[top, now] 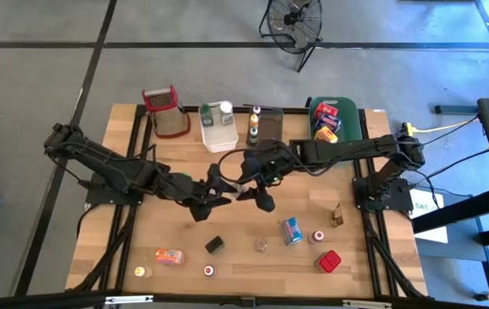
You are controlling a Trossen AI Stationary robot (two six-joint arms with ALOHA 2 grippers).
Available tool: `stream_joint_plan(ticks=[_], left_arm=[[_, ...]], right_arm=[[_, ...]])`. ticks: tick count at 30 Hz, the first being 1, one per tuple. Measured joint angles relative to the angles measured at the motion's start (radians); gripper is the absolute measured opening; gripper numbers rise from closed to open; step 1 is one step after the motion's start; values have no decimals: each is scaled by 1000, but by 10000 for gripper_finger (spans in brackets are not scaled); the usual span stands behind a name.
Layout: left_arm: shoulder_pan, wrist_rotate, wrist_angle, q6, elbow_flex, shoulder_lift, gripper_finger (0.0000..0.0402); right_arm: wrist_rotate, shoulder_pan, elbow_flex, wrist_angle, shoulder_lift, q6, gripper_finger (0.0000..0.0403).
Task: Pick & Place Kitchen Items
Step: Put the transparent seasoning into the white bin
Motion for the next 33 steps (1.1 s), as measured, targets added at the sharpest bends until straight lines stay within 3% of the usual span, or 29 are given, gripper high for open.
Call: stream_joint_plan(ticks=[9,16,33], left_arm=[[43,96,-133,-11,101,33,207],[65,93,-282,-22,196,133,207],[64,117,-293,-20,216,163,207]], right_arm=[[-41,1,0,16,19,1,189],[-49,0,-2,9,34,-7,189],[-49,14,-3,-7,34,-40,189]])
